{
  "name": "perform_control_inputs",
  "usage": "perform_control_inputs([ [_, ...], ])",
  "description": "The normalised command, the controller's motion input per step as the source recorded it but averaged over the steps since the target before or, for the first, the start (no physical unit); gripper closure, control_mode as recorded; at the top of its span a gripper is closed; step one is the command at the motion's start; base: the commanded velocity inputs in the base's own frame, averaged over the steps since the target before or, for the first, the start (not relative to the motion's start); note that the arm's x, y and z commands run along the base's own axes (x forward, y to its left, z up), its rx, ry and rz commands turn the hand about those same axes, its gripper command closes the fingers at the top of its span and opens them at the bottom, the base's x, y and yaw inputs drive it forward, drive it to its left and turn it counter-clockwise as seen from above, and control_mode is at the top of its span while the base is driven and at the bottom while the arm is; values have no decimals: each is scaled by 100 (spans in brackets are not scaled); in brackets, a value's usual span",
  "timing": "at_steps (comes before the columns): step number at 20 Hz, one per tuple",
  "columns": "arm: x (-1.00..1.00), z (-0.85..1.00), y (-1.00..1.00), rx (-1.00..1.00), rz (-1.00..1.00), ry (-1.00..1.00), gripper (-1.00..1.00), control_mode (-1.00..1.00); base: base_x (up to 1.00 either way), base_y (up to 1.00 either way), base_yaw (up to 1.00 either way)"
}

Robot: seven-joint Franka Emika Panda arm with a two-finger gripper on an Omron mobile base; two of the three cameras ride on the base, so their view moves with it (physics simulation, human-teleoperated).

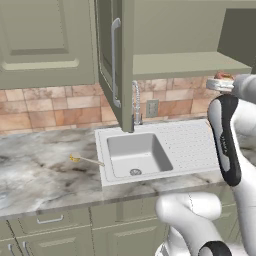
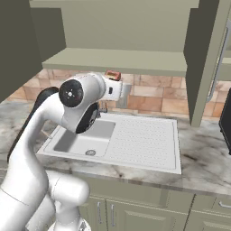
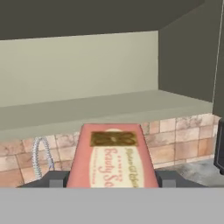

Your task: Locate and retrieve the dish brush and bar soap from the cabinet. Place them next to the sink.

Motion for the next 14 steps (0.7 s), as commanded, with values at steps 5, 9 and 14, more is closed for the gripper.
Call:
perform_control_inputs([
  [5,-90,-17,36,-1,12,0,100,-100,0,0,0],
  [9,-89,-17,37,-3,15,1,100,-100,0,0,0],
  [14,-37,-27,54,-7,16,6,100,-100,0,0,0],
])
